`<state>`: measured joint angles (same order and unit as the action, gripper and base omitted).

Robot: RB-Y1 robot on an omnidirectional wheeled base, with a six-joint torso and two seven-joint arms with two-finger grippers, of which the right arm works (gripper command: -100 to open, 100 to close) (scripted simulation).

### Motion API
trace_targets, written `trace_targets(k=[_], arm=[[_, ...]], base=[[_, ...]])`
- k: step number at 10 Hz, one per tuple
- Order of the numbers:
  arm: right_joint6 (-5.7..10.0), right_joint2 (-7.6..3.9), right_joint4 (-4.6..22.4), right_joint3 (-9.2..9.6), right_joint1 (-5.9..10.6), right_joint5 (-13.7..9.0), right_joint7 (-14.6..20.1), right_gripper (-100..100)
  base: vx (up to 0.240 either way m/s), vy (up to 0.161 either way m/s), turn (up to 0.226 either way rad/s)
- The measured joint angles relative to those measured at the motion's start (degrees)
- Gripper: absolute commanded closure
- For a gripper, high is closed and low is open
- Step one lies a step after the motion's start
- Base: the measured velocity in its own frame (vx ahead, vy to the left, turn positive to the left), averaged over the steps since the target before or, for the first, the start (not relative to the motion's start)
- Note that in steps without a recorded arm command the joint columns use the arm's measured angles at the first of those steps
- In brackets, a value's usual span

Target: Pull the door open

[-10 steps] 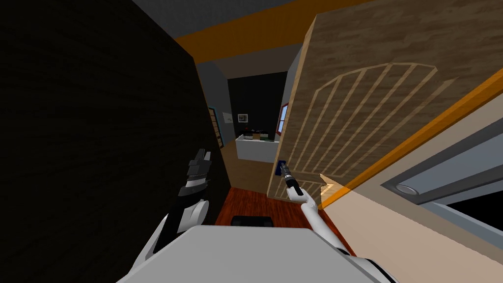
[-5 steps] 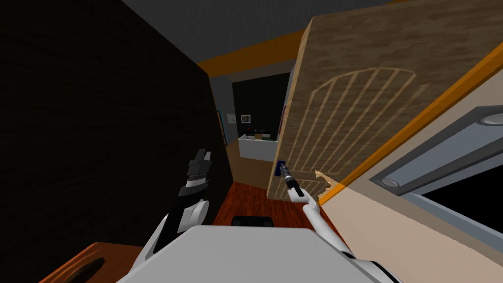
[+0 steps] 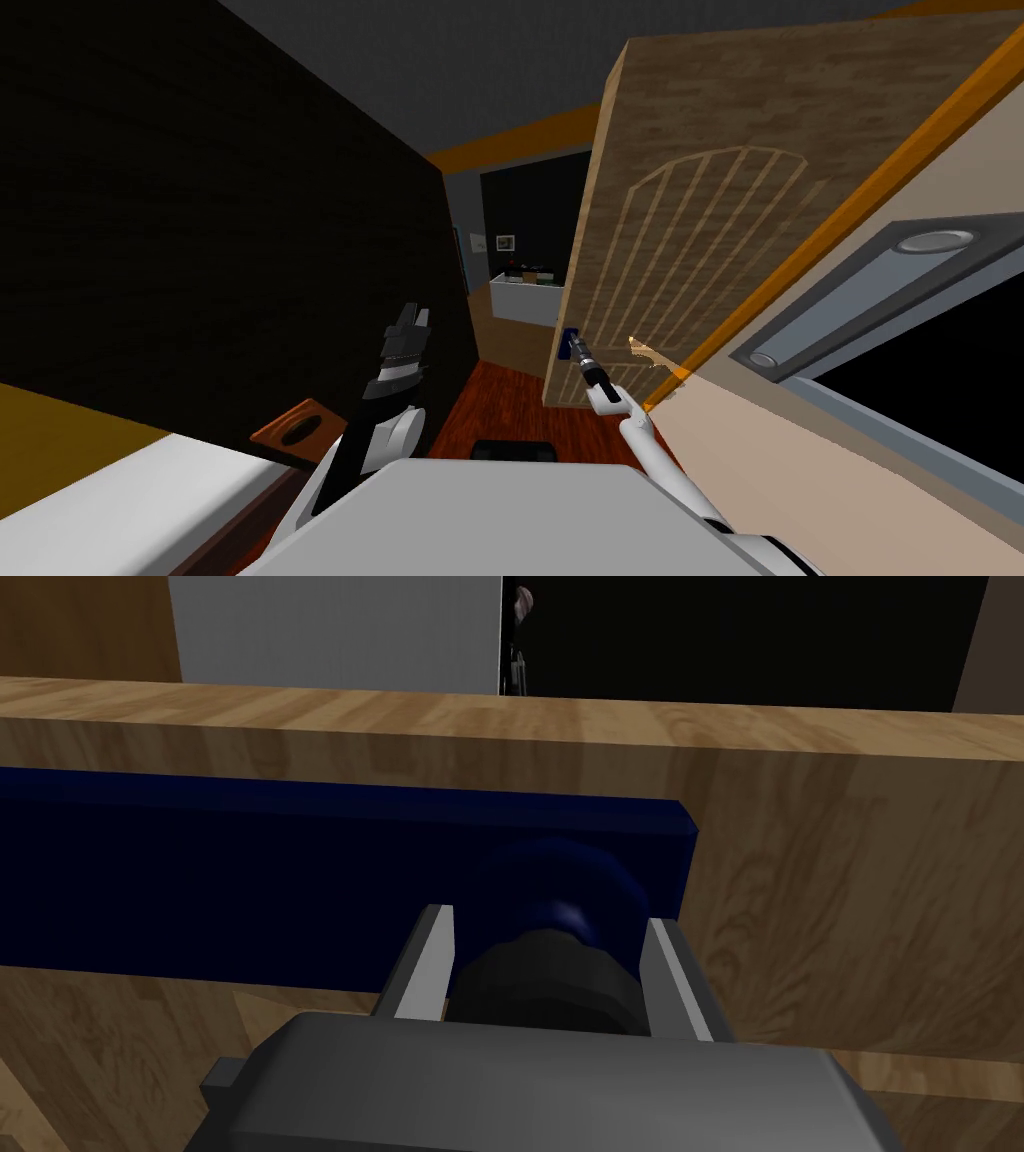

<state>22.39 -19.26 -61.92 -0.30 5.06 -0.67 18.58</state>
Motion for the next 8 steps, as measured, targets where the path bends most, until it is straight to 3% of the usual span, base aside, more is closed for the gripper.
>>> trace_targets(k=[8], arm=[[2.57,-4.29,-2.8,5.32,-2.47,0.5,5.0,100]], base=[[-0.223,-0.116,0.119]])
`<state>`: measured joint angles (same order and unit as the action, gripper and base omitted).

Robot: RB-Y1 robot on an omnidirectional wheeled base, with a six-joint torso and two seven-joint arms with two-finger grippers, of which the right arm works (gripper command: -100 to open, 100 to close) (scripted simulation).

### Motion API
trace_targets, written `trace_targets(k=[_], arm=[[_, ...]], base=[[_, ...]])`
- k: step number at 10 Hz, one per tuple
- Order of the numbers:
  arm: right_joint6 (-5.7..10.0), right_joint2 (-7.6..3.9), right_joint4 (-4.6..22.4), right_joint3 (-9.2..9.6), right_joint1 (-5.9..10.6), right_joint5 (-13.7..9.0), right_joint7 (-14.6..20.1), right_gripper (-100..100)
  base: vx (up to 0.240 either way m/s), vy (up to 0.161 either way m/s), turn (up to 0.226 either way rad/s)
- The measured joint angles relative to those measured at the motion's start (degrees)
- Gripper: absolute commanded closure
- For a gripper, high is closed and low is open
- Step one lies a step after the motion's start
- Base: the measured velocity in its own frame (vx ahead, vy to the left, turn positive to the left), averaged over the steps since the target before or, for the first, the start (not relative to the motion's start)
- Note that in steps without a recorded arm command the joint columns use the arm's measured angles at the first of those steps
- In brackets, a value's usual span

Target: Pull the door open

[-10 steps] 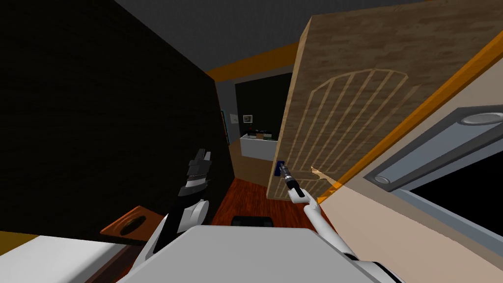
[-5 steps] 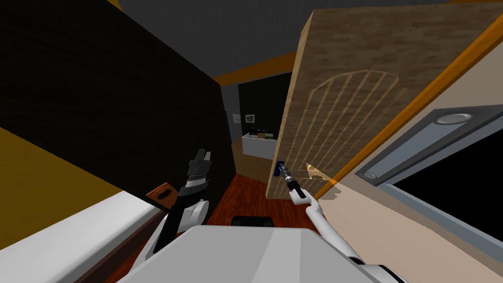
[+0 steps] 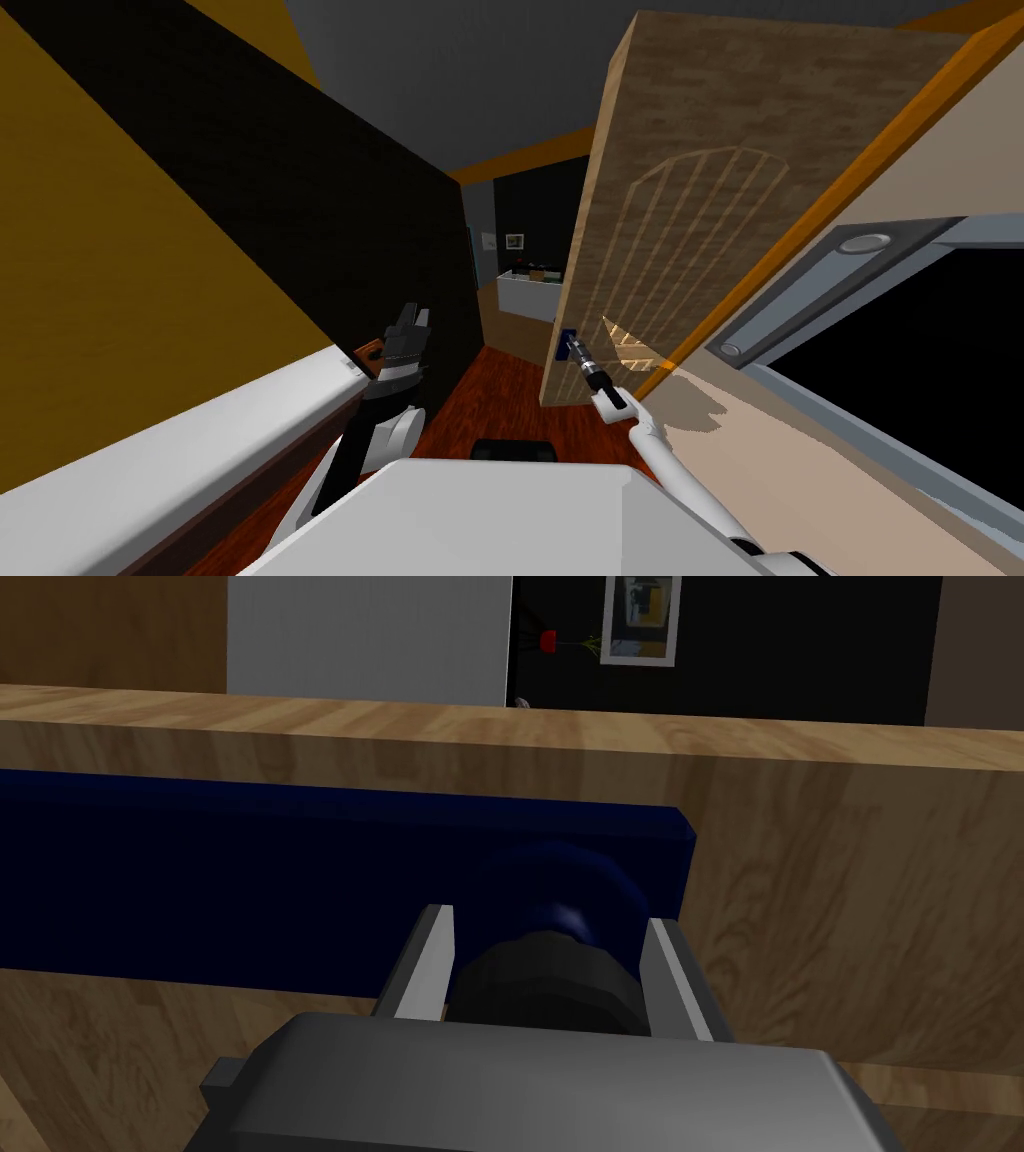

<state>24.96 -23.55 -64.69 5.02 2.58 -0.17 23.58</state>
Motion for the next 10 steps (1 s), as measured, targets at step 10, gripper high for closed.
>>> trace_targets(k=[10], arm=[[5.52,-6.94,-3.8,5.44,-5.05,0.8,6.4,100]], base=[[-0.176,-0.095,0.083]])
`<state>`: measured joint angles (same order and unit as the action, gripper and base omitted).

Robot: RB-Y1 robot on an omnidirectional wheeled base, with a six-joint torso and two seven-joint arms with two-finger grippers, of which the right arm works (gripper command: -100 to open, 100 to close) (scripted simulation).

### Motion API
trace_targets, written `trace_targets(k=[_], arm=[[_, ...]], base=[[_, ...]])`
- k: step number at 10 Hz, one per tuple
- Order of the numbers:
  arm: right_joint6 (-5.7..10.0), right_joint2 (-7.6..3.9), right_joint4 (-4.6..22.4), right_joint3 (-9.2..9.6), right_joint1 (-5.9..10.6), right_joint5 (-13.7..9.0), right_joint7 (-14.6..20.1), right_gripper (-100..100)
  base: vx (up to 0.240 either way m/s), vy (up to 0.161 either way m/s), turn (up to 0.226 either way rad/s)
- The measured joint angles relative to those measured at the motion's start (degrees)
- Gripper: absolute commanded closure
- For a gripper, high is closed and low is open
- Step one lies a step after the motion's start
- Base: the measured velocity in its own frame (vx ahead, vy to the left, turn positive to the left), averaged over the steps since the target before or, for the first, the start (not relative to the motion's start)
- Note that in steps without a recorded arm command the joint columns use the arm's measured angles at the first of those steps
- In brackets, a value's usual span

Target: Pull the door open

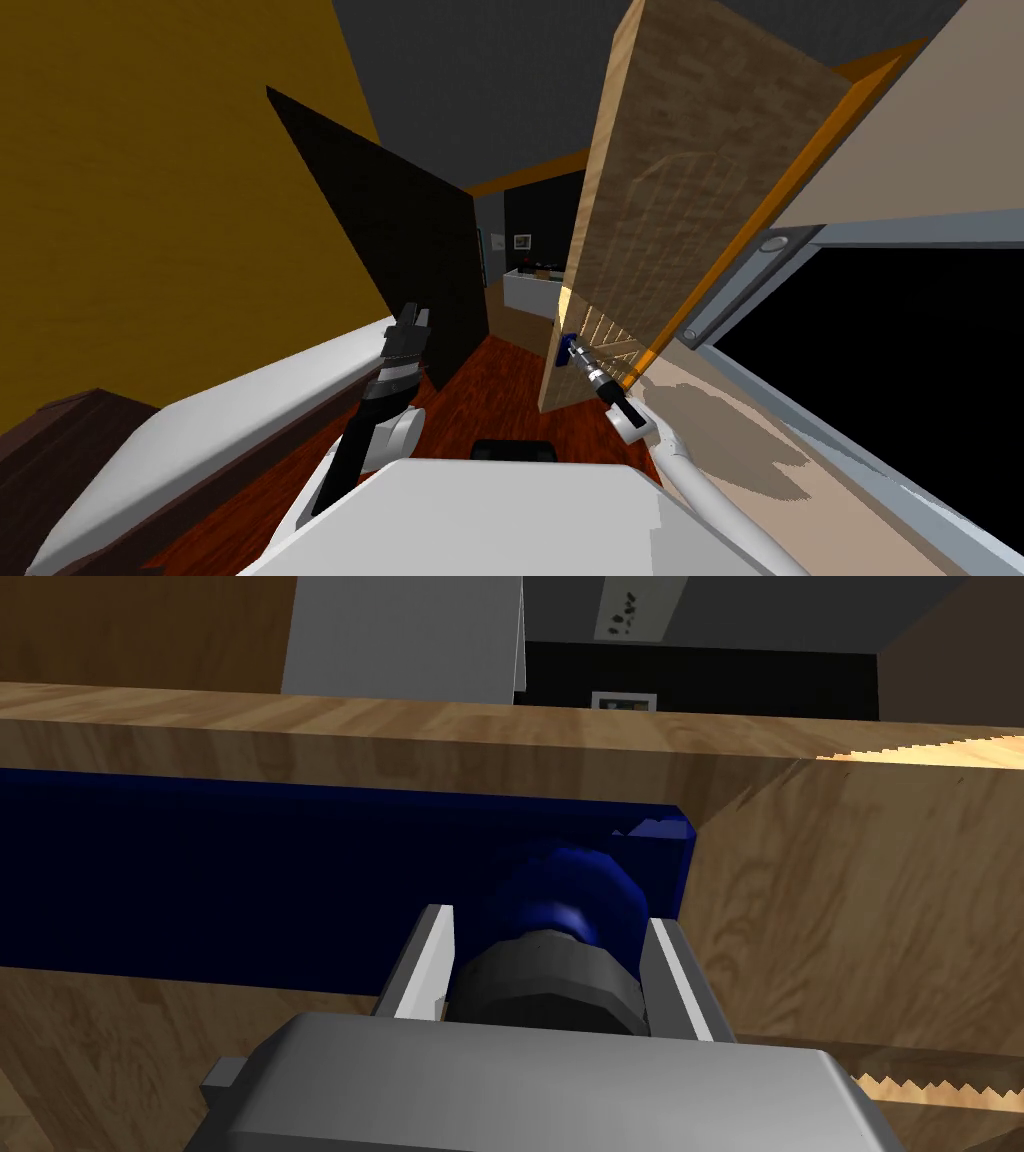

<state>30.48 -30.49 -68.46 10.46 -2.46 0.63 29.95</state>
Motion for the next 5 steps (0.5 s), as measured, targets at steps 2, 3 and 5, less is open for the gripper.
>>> trace_targets(k=[2,3,5], arm=[[0.85,-0.76,0.2,0.54,-0.6,0.1,0.6,100],[1.89,-1.45,0.0,0.75,-0.93,0.2,1.2,100],[3.82,-3.35,-0.8,1.54,-2.31,0.3,2.5,100]], base=[[-0.188,-0.098,0.138],[-0.225,-0.115,0.106],[-0.17,-0.151,0.109]])
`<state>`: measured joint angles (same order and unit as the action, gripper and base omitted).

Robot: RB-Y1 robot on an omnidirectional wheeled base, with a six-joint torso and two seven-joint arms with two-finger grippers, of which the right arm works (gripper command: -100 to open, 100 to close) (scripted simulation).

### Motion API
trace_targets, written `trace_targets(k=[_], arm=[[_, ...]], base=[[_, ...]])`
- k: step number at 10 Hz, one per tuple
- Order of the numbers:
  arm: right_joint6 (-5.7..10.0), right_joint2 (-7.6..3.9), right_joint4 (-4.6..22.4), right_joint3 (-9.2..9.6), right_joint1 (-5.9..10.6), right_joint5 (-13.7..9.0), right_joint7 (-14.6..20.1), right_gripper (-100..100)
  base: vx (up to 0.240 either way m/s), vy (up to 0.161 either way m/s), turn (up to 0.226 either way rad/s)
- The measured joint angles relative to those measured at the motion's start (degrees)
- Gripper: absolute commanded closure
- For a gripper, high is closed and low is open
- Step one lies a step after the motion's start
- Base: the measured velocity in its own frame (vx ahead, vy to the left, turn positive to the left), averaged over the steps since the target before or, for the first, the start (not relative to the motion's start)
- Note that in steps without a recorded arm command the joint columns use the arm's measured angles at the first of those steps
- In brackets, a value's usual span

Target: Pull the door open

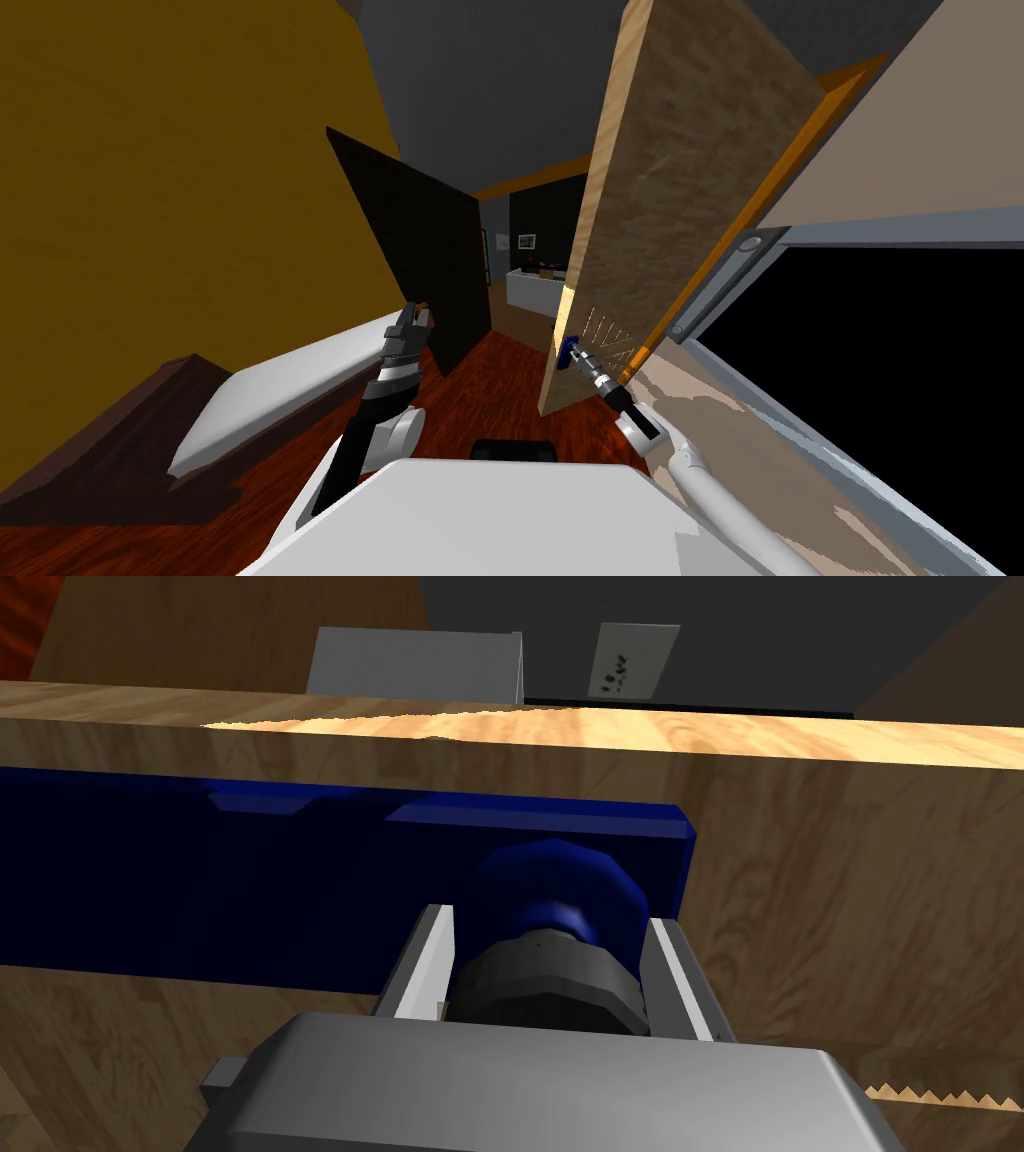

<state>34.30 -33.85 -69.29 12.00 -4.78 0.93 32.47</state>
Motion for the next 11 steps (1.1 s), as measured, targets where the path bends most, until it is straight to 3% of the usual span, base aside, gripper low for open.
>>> trace_targets(k=[4,6,11], arm=[[4.12,-3.0,-0.2,1.63,-2.05,0.4,2.4,100],[4.92,-3.17,0.2,1.84,-2.66,0.6,2.5,100],[11.78,-5.37,2.1,1.5,-4.97,1.3,3.6,100]], base=[[-0.153,-0.104,0.083],[-0.002,0.004,-0.029],[0.038,0.022,-0.026]])
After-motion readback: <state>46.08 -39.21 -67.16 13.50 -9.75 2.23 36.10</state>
